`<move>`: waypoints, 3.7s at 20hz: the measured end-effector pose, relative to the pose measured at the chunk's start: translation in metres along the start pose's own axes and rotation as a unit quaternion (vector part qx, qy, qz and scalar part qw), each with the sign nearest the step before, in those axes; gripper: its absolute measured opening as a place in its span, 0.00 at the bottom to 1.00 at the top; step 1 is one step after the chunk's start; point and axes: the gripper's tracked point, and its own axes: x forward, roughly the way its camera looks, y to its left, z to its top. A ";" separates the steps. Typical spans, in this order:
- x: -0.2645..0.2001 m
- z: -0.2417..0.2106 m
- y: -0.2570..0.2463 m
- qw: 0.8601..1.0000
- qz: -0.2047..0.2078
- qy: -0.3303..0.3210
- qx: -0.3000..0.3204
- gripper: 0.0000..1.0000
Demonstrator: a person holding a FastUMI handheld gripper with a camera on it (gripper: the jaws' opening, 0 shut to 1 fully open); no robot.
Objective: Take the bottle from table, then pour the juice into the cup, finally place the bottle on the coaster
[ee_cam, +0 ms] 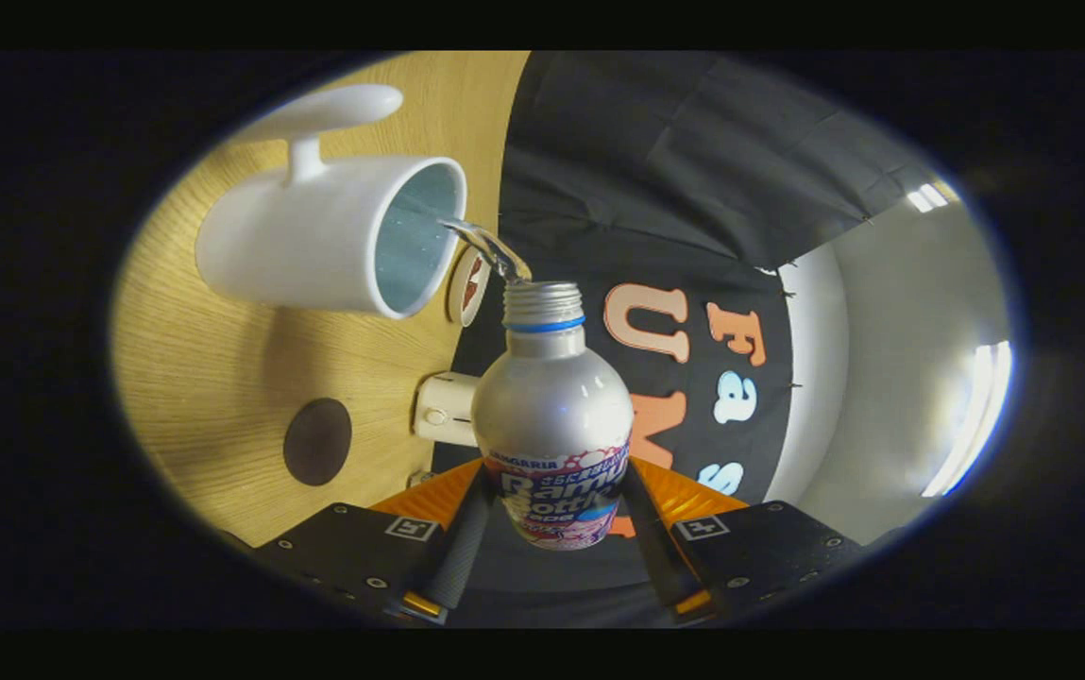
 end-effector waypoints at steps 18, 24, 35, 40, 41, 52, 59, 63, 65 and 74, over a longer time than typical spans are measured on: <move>0.005 -0.011 -0.022 0.999 -0.017 -0.012 -0.046 0.76; 0.005 -0.011 -0.032 0.998 -0.031 -0.016 -0.057 0.76; 0.011 -0.001 -0.038 0.995 -0.046 -0.033 -0.080 0.76; 0.012 0.004 -0.037 0.994 -0.049 -0.041 -0.091 0.75; 0.013 0.004 -0.037 0.993 -0.050 -0.042 -0.094 0.76; 0.019 0.005 -0.038 0.990 -0.060 -0.051 -0.118 0.75; 0.021 0.009 -0.042 0.987 -0.068 -0.061 -0.129 0.76; 0.020 0.014 -0.043 0.986 -0.071 -0.068 -0.138 0.75; 0.021 0.013 -0.042 0.985 -0.069 -0.068 -0.142 0.75; 0.017 0.018 -0.040 0.984 -0.066 -0.075 -0.145 0.76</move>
